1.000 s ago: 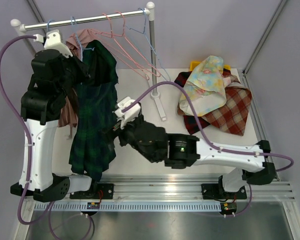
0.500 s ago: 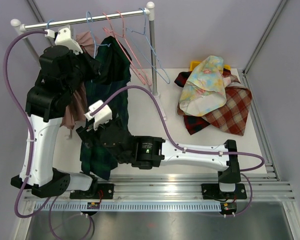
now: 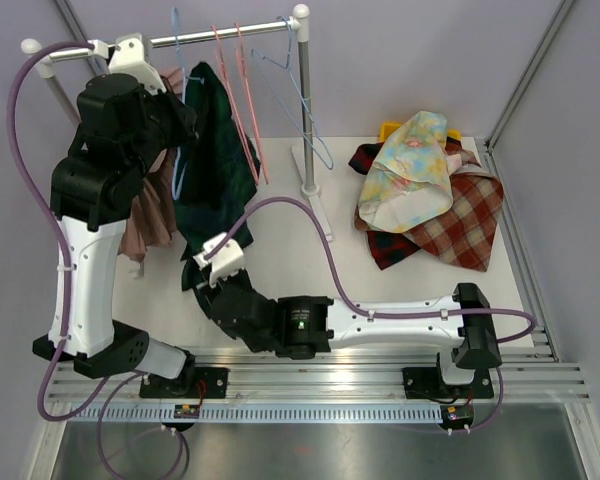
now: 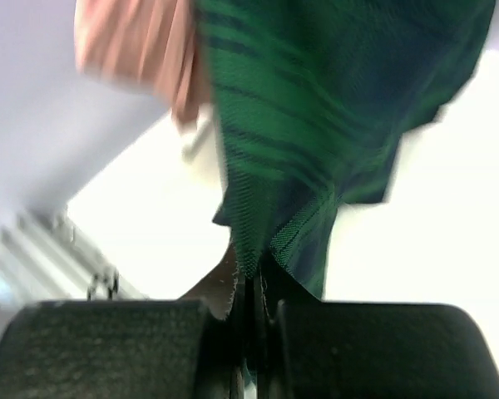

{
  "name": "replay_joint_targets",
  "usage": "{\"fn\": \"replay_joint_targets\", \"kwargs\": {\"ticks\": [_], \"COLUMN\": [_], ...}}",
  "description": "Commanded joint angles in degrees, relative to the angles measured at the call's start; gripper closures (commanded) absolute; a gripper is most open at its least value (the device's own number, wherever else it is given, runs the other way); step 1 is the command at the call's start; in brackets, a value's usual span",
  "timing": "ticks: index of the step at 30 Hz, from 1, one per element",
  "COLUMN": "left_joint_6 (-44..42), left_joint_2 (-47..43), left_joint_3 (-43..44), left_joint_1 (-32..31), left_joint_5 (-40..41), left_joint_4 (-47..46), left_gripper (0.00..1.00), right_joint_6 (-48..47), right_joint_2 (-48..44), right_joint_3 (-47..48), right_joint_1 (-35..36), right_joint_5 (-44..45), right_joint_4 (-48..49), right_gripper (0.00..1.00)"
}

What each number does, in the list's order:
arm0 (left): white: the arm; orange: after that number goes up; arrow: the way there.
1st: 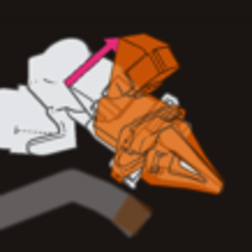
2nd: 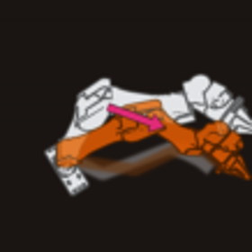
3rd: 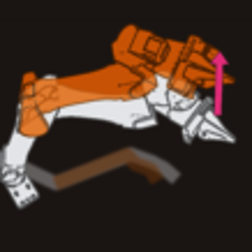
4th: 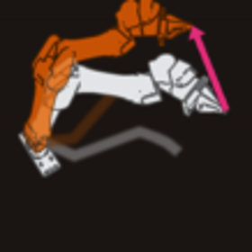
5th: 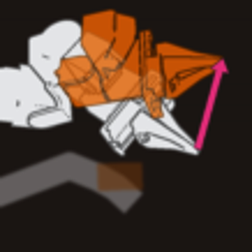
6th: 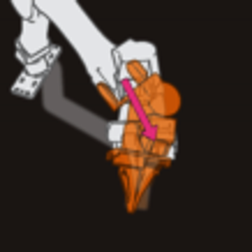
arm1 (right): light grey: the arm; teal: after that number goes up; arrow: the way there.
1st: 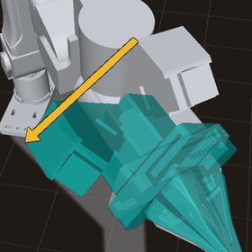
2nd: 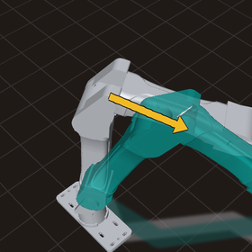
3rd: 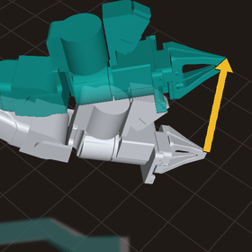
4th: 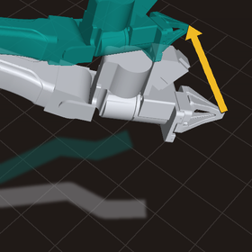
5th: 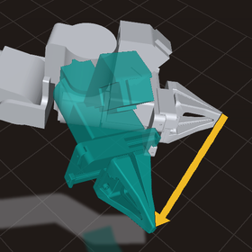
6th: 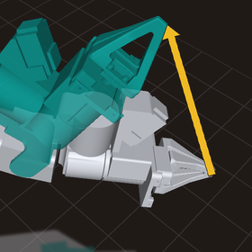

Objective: Remove the skirt from the hanger

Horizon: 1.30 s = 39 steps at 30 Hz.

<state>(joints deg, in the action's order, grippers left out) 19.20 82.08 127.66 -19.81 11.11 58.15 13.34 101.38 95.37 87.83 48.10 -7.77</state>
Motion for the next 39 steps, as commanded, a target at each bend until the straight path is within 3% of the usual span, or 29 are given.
{"fn": "replay_joint_targets", "kwargs": {"ticks": [1, 7, 11, 13, 19, 24, 28, 32, 34, 35, 37, 38, 39], "left_joint_6": [-4.52, -5.32, -3.56, -3.82, -3.38, -3.47, -2.50, -1.54, -1.36, -1.36, -1.62, -1.80, -2.15], "left_joint_2": [1.58, 4.93, 1.43, -4.37, -17.45, -21.53, -20.39, -20.21, -18.81, -18.11, -16.61, -16.34, -16.08], "left_joint_3": [6.63, 9.98, 6.75, -0.95, -13.99, -12.88, -11.46, -14.27, -14.72, -14.54, -14.71, -14.98, -15.07], "left_joint_1": [1.44, 3.38, 3.03, 1.71, -0.75, -0.75, -0.75, -0.75, -0.75, -0.75, -0.75, -0.75, -0.75], "left_joint_5": [6.02, 5.32, 1.81, -1.43, -3.12, -0.22, 3.47, 4.44, 5.49, 6.28, 6.73, 6.81, 6.99], "left_joint_4": [-14.20, -14.83, -9.47, -6.66, 6.17, 10.57, 9.62, 4.44, 2.85, 2.50, 1.09, 0.39, -0.83], "left_gripper": [1.00, 1.00, 1.00, 1.00, 1.00, 1.00, 1.00, 1.00, 1.00, 1.00, 1.00, 1.00, 1.00], "right_joint_6": [8.16, 13.20, 5.49, -0.76, -5.96, -7.90, 2.19, 6.78, 5.39, 4.16, -7.31, -14.15, -27.71], "right_joint_2": [-1.98, -1.02, -0.05, 0.31, -3.03, -3.38, -11.89, -25.24, -33.15, -35.62, -42.21, -44.15, -47.30], "right_joint_3": [-4.84, -6.69, -4.94, -2.40, -1.51, -3.78, -14.40, -25.21, -25.94, -25.94, -26.20, -26.81, -28.04], "right_joint_1": [6.82, 9.90, 9.03, 6.66, -10.55, -15.76, -15.07, -11.82, -11.37, -11.28, -11.54, -12.50, -13.55], "right_joint_5": [1.12, 3.41, 8.93, 9.03, -3.95, -2.49, 1.11, 15.75, 22.26, 24.65, 28.00, 29.32, 28.64], "right_joint_4": [-7.07, -11.47, -7.45, -4.80, 0.38, -1.54, -5.32, -10.41, -14.45, -15.42, -10.98, -5.82, 6.24], "right_gripper": [1.00, 1.00, 1.00, 1.00, 1.00, 1.00, 1.00, 1.00, 1.00, 1.00, 1.00, 1.00, 1.00]}}
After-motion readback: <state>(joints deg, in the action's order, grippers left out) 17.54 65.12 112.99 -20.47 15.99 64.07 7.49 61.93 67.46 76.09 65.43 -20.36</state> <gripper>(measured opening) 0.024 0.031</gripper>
